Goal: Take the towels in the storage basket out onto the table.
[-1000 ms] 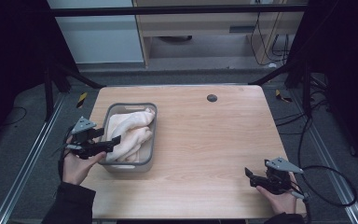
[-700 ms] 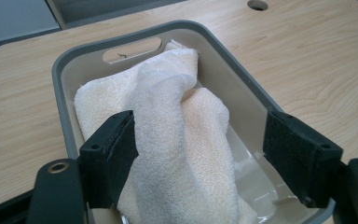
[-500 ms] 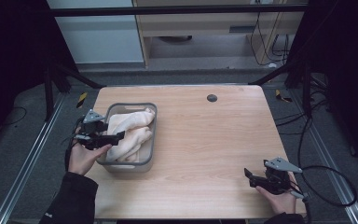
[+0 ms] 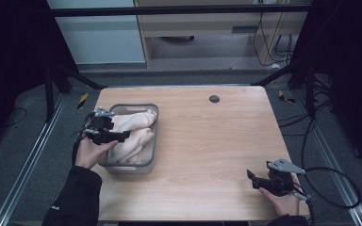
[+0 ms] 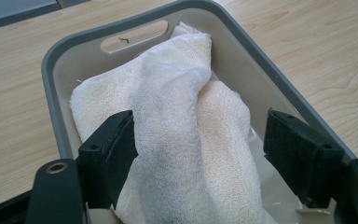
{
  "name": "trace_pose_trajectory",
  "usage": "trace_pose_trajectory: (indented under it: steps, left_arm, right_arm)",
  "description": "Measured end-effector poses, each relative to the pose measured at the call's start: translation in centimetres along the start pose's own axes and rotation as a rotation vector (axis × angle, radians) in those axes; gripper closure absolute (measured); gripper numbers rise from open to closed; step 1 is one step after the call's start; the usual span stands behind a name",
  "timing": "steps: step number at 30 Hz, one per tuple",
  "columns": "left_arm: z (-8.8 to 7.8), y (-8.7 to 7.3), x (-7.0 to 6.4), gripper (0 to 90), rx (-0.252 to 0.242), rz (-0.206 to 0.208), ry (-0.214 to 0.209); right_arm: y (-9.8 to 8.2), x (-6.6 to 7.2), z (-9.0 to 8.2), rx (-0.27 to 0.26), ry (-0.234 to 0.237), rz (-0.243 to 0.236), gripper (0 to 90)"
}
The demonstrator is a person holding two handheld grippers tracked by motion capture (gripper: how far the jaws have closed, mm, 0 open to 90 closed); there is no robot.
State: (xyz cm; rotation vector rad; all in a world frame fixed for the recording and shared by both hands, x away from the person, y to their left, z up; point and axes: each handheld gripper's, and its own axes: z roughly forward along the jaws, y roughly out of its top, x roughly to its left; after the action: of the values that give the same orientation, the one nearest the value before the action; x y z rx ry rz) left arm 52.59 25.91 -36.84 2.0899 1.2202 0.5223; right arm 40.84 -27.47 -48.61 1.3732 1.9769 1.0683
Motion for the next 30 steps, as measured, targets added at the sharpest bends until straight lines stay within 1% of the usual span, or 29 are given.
trace_pose_trajectory:
  steps: [1,5,7,8,9,11,15,17,18,21,24,27,30]
  left_arm:
    - [0.1,0.1,0.0,24.9,0.005,-0.002,0.0]
    - [0.5,0.3,0.1,25.0,0.018,-0.001,0.006]
    - [0.6,0.3,0.2,24.8,0.025,-0.003,0.005]
    - [0.7,0.3,0.2,24.8,0.03,-0.007,0.006]
    - [0.8,0.3,0.2,24.8,0.031,-0.01,0.004]
    - [0.9,0.4,0.4,24.8,0.049,0.0,0.009]
    - [1.3,0.4,0.5,25.1,0.072,-0.01,0.006]
    - [1.5,0.4,0.5,25.1,0.083,-0.007,0.007]
    - [1.6,0.4,0.5,25.1,0.092,-0.014,0.004]
    - [2.0,0.5,0.4,25.2,0.115,-0.011,0.004]
    - [2.3,0.6,0.4,25.4,0.148,-0.004,0.01]
    - [2.7,0.5,0.3,25.9,0.184,0.008,0.021]
    - [3.0,0.4,0.4,27.0,0.201,0.0,0.023]
  right_arm:
    - [0.0,0.0,0.0,-0.001,-0.001,-0.007,15.7]
    - [0.0,-0.1,0.1,0.0,-0.001,-0.01,15.8]
    - [0.0,-0.1,0.0,-0.001,-0.001,-0.007,15.8]
    - [0.0,0.0,0.0,0.002,0.004,0.005,15.8]
    - [0.0,0.0,0.0,0.002,0.003,0.003,15.8]
    - [0.0,-0.1,0.0,0.002,0.001,-0.004,15.8]
    - [0.0,-0.1,0.1,0.006,0.004,0.0,15.8]
    - [0.0,-0.1,0.1,0.005,0.001,-0.007,15.8]
    - [0.0,-0.1,0.1,0.005,0.001,-0.008,15.8]
    - [0.0,-0.1,0.1,0.009,0.005,0.0,15.8]
    - [0.0,-0.1,0.1,0.009,0.005,-0.007,15.8]
    - [0.0,-0.1,0.1,0.013,0.009,-0.003,15.7]
    - [0.0,-0.1,0.1,0.016,0.011,0.001,15.8]
